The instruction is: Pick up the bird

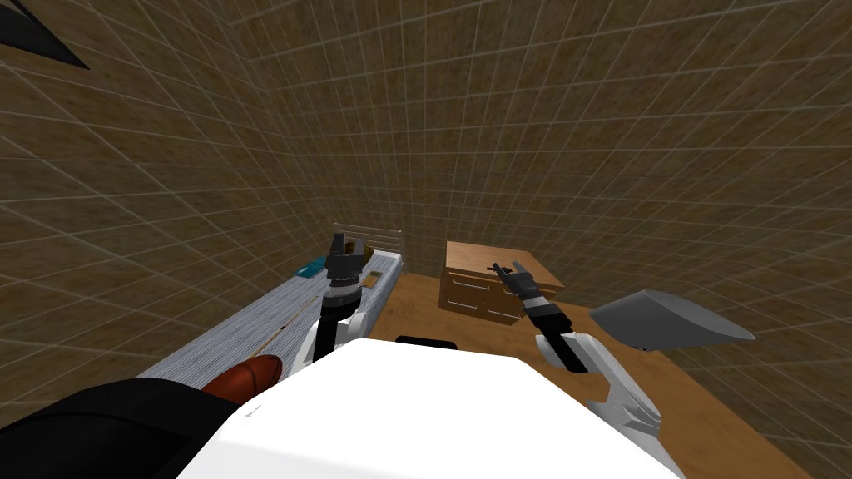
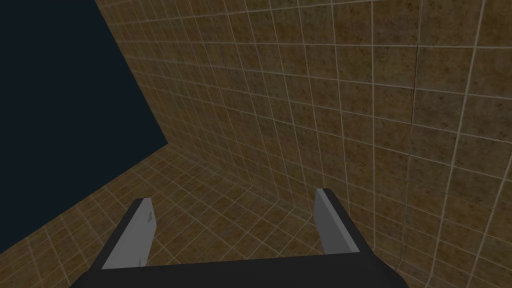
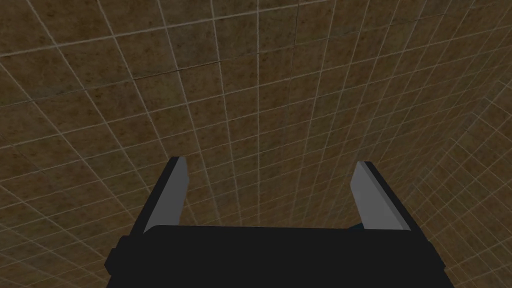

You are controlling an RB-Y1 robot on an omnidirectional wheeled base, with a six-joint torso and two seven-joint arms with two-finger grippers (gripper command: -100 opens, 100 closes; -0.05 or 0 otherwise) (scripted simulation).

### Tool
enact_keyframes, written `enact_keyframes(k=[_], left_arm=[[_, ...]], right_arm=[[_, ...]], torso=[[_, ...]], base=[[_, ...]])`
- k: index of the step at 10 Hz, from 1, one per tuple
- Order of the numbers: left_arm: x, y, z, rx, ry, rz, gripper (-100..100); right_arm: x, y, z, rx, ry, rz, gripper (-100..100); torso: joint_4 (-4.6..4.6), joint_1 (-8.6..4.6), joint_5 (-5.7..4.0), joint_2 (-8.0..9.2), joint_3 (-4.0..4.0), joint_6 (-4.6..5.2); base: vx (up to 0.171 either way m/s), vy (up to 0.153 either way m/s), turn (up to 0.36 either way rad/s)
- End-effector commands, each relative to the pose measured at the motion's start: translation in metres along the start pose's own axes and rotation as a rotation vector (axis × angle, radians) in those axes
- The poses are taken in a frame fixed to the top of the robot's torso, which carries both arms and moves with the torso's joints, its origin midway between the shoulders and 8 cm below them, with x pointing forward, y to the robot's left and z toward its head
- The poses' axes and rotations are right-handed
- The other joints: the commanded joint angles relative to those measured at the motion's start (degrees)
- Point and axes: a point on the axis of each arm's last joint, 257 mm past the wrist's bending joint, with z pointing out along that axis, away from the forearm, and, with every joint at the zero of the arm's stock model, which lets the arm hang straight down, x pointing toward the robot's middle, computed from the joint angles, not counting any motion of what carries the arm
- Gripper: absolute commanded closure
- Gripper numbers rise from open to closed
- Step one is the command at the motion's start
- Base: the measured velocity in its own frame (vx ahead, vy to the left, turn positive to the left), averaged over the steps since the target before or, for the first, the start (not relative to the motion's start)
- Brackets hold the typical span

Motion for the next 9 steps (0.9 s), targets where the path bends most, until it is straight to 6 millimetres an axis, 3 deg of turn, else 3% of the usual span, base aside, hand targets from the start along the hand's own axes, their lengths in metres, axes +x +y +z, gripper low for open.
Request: enact_keyframes(k=[1,4,5,6,7,8,9], left_arm=[[0.0,0.0,0.0,0.0,0.0,0.0,0],[0.0,0.0,0.0,0.0,0.0,0.0,0],[0.0,0.0,0.0,0.0,0.0,0.0,0],[0.0,0.0,0.0,0.0,0.0,0.0,0],[0.0,0.0,0.0,0.0,0.0,0.0,0],[0.0,0.0,0.0,0.0,0.0,0.0,0],[0.0,0.0,0.0,0.0,0.0,0.0,0]], right_arm=[[0.015,-0.027,-0.006,0.024,0.07,-0.14,-100],[0.035,-0.053,-0.016,0.045,0.145,-0.274,-100],[0.045,-0.072,-0.023,0.054,0.198,-0.364,-100],[0.049,-0.075,-0.025,0.058,0.207,-0.378,-100],[0.06,-0.097,-0.036,0.068,0.268,-0.473,-100],[0.062,-0.098,-0.037,0.069,0.272,-0.479,-100],[0.07,-0.118,-0.047,0.073,0.327,-0.567,-100]], torso=[[0.0,0.0,0.0,0.0,0.0,0.0],[-0.01,0.0,0.01,-0.05,-0.03,0.0],[-0.02,-0.03,-0.01,-0.08,-0.04,0.02],[-0.03,-0.03,-0.01,-0.12,-0.07,0.01],[-0.03,-0.04,0.0,-0.15,-0.09,0.01],[-0.04,0.0,0.0,-0.17,-0.1,0.01],[-0.04,-0.02,0.0,-0.18,-0.11,0.01]], base=[[-0.032,0.078,0.155],[-0.014,0.046,0.053],[0.008,0.041,0.078],[0.015,0.035,0.061],[0.021,0.051,0.111],[0.021,0.043,0.045],[0.045,0.043,0.099]])
